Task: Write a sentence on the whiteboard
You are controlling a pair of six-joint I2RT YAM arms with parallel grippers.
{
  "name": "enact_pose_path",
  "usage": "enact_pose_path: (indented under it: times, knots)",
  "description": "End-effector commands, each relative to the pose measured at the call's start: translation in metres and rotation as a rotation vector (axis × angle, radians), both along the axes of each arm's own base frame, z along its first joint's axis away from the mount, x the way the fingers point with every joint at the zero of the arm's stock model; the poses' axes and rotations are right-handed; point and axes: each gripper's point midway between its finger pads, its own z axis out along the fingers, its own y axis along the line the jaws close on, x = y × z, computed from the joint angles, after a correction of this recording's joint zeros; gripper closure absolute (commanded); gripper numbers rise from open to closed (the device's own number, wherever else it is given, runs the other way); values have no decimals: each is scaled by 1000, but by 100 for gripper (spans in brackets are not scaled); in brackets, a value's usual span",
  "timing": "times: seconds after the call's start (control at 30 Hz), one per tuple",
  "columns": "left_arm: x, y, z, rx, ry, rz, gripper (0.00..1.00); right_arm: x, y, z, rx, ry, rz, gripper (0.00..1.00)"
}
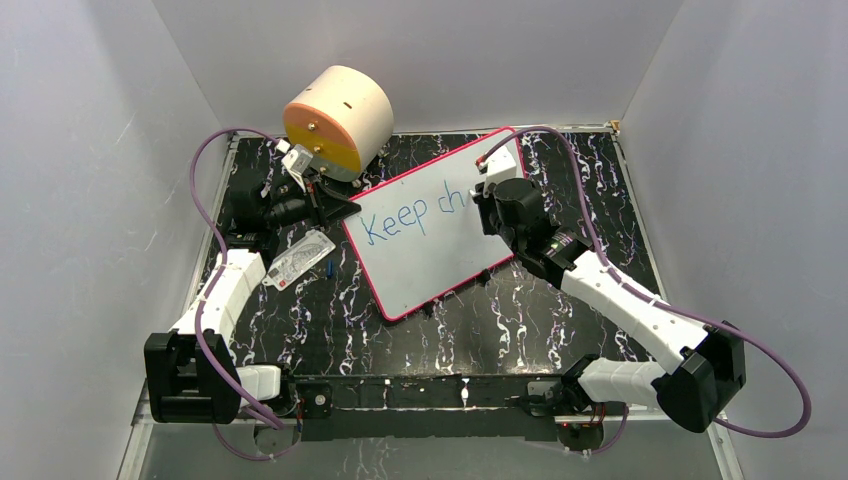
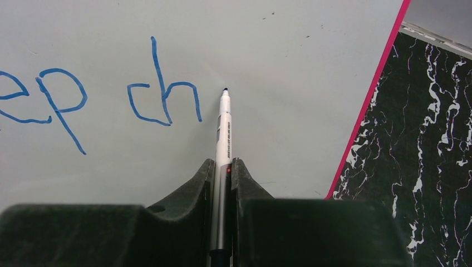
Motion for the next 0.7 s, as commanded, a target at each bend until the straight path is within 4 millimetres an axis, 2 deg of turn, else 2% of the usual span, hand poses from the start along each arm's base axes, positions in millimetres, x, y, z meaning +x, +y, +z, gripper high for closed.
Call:
enact_pose_path:
  times: [0.0, 0.33, 0.67]
  knots:
    - [-13, -10, -18, 38, -6, -86, 100, 12, 8, 29, 59, -87, 9, 100]
    - [-13, -9, -18, 39, -5, -83, 100, 11, 18, 36, 81, -104, 59, 100]
    - [-12, -9, -19, 40, -2, -81, 100, 1, 18, 21, 59, -44, 95, 100]
